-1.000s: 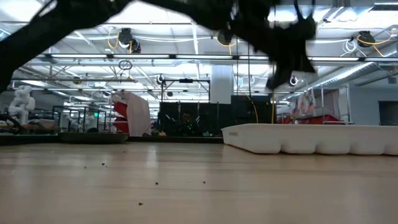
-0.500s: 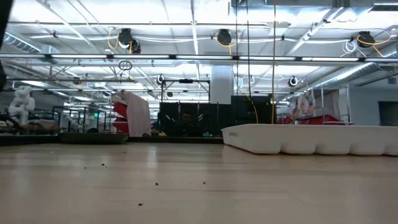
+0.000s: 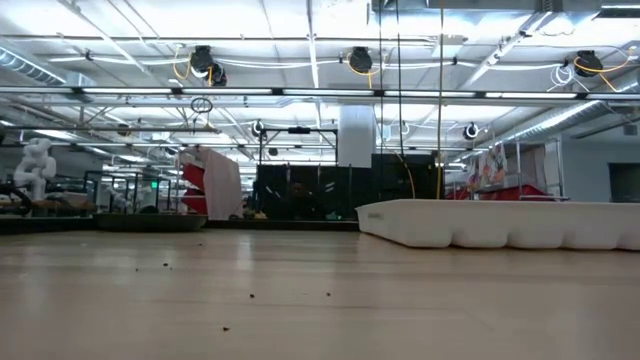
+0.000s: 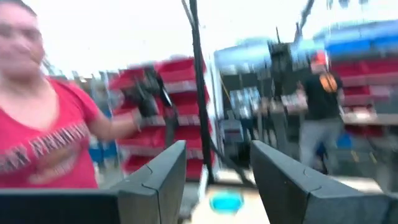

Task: Sort silverware
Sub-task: Return to Home Position

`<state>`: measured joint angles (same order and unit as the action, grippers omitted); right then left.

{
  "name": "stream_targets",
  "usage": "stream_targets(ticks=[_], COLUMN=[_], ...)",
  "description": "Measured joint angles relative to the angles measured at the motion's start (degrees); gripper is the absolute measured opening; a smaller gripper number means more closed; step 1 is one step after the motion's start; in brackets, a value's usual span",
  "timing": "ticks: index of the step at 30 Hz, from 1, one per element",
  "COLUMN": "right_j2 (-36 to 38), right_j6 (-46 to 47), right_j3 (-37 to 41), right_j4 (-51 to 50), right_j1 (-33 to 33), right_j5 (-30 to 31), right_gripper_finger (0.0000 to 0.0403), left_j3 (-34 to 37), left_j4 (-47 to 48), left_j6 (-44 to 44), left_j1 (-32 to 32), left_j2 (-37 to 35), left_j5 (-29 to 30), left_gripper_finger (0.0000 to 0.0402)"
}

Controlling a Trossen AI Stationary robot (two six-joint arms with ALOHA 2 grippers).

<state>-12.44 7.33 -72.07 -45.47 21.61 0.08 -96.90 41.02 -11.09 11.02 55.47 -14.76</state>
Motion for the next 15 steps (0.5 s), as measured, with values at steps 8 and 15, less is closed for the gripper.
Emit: stream_targets(ticks=[8, 15], right_j2=[12.13, 12.16], right_j6=[3.80, 2.52], right_j3=[9.14, 10.91], right_j4=[4.74, 4.33], right_j1=[-6.62, -14.16], right_j5=[-0.70, -12.23], right_gripper_finger=[0.0171, 0.0171], left_j3=[25.93, 44.57], left_j4=[-11.59, -23.09], left_j6=[7.40, 15.68], left_j1=[-0.20, -0.17], left_j2=[-16.68, -29.75], left_j5=[0.92, 8.21], left_gripper_finger=[0.0005, 0.0005])
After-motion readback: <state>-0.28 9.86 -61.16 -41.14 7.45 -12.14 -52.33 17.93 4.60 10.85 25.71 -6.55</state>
